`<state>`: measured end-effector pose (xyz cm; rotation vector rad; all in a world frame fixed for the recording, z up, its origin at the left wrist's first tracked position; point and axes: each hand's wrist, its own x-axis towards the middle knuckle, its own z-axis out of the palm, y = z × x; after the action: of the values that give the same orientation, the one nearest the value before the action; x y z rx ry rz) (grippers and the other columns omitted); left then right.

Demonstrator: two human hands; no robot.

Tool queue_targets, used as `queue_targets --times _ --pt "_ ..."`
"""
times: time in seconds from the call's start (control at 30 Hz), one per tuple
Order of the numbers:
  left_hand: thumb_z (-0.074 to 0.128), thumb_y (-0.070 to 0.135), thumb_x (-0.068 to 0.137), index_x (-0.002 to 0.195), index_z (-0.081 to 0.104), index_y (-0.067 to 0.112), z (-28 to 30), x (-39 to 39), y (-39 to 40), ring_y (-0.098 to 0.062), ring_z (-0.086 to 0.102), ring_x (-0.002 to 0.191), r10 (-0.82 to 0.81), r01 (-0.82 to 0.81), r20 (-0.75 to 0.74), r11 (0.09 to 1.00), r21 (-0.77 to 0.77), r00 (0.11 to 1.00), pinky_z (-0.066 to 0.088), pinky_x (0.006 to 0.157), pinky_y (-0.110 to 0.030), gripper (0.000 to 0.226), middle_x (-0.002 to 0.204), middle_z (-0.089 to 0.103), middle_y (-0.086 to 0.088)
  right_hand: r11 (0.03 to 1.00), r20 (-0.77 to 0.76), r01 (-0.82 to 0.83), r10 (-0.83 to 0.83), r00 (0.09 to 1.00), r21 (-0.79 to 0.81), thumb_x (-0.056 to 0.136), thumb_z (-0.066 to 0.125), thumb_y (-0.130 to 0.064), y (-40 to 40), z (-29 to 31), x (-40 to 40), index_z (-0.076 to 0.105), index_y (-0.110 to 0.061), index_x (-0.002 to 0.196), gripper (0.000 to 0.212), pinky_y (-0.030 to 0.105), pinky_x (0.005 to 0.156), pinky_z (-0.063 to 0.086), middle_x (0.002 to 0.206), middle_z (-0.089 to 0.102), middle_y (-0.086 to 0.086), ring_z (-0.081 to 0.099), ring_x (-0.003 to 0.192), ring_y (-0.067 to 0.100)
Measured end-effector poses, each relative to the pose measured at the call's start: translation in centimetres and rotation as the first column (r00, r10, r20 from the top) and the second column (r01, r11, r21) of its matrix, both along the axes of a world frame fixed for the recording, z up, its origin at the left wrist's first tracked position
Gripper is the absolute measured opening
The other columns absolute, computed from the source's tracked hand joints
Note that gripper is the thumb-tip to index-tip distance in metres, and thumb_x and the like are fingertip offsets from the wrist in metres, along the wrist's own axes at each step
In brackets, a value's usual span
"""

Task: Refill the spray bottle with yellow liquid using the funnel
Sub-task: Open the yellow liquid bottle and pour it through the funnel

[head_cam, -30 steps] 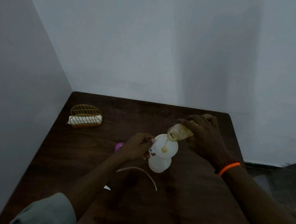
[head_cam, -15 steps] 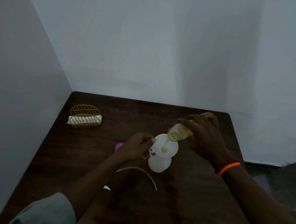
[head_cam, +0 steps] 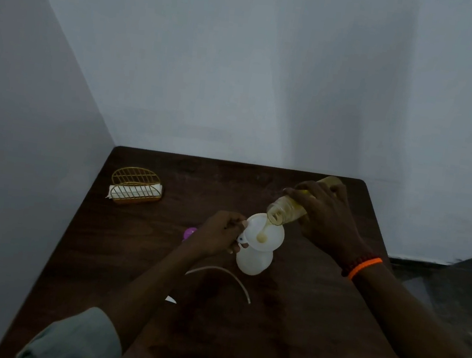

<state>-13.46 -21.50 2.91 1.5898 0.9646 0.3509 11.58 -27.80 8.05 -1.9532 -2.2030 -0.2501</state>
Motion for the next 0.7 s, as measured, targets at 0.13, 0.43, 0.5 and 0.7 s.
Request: queue_targets --times 0.13,0.43,0.5,0.7 --pt "0.046 0.025 0.104 0.114 0.066 0.011 0.13 -0.03 -0.07 -0.024 0.070 0.073 0.003 -0.003 -0.003 1.000 -0.009 1.000 0.059 0.065 -0.035 0.026 0.086 0.076 -0.010 1.000 0.003 -0.002 0.002 1.000 0.001 0.073 0.078 -0.023 -0.04 0.08 0.01 0.057 -0.030 0.134 0.066 0.053 0.101 0.035 0.130 0.060 0.002 0.057 0.120 0.025" --pt "0.046 0.024 0.104 0.113 0.066 0.010 0.20 -0.01 -0.03 -0.037 0.072 0.085 0.007 -0.007 -0.004 1.000 -0.006 1.000 0.059 0.067 -0.041 0.026 0.087 0.075 -0.011 1.000 0.018 0.006 -0.005 1.000 -0.011 0.071 0.081 -0.024 -0.02 0.14 0.31 0.055 -0.029 0.136 0.070 0.054 0.102 0.034 0.132 0.059 0.004 0.057 0.121 0.026" --pt "0.045 0.024 0.105 0.114 0.066 0.010 0.18 0.01 -0.02 -0.037 0.072 0.085 0.005 -0.005 -0.003 1.000 -0.009 1.000 0.059 0.068 -0.041 0.027 0.088 0.075 -0.011 1.000 0.024 0.010 -0.009 1.000 -0.018 0.071 0.081 -0.025 -0.03 0.15 0.32 0.055 -0.029 0.136 0.071 0.056 0.103 0.034 0.133 0.059 0.005 0.057 0.122 0.027" --pt "0.046 0.025 0.104 0.115 0.066 0.010 0.12 0.06 -0.01 -0.037 0.072 0.084 0.008 -0.008 -0.014 1.000 -0.016 1.000 0.059 0.068 -0.038 0.027 0.088 0.076 -0.011 1.000 0.011 0.008 -0.008 1.000 -0.013 0.071 0.082 -0.024 -0.08 0.29 0.35 0.057 -0.027 0.135 0.069 0.056 0.104 0.032 0.132 0.060 0.007 0.057 0.122 0.029"
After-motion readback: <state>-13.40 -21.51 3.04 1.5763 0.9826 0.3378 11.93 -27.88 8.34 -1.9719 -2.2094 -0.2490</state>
